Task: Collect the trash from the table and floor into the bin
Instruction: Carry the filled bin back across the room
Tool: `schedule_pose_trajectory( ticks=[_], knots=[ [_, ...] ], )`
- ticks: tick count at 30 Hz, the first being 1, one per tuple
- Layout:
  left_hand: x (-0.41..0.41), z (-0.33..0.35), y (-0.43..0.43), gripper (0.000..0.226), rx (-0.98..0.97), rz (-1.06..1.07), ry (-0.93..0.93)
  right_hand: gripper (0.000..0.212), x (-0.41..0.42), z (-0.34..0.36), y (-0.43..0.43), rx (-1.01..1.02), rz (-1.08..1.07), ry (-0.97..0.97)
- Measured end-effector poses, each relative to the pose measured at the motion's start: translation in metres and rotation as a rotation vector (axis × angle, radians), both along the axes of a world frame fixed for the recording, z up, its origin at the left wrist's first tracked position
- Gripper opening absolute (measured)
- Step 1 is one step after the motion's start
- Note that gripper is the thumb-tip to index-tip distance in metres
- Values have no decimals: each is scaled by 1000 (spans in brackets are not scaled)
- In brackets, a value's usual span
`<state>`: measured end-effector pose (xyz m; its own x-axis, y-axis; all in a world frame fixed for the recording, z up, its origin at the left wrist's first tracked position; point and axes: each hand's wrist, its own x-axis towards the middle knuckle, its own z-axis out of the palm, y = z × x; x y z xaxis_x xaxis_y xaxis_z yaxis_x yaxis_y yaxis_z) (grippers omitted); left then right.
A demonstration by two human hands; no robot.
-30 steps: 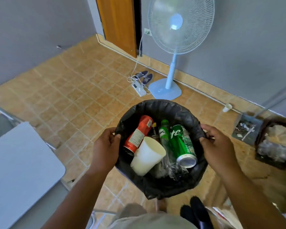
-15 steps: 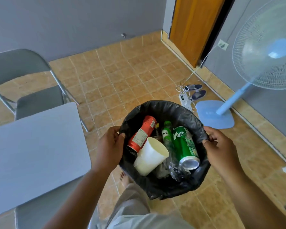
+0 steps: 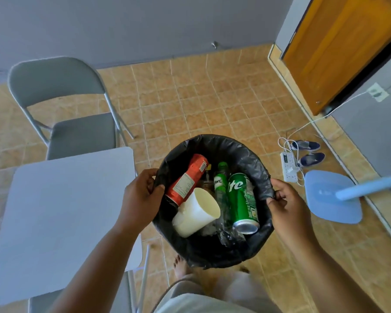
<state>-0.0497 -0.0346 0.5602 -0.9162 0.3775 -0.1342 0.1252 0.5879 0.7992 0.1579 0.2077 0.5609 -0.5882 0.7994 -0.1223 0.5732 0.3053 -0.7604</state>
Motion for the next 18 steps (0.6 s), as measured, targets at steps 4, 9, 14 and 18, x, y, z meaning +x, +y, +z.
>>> schedule_pose_trajectory(
  ticks=[4,9,14,18],
  knots=[
    [-20,-10,5,39,15,69,-76,43,-50,-14,28,7,92,-10],
    [-33,-20,15,45,-48,159,-178,43,-104,-35,68,-34,247,-23],
    [-42,-54,31,49,-71,342,-243,44,-150,-74,99,-66,389,-23],
    [-59,-113,38,48,-131,373,-275,44,-190,-142,112,-42,467,-67]
  ],
)
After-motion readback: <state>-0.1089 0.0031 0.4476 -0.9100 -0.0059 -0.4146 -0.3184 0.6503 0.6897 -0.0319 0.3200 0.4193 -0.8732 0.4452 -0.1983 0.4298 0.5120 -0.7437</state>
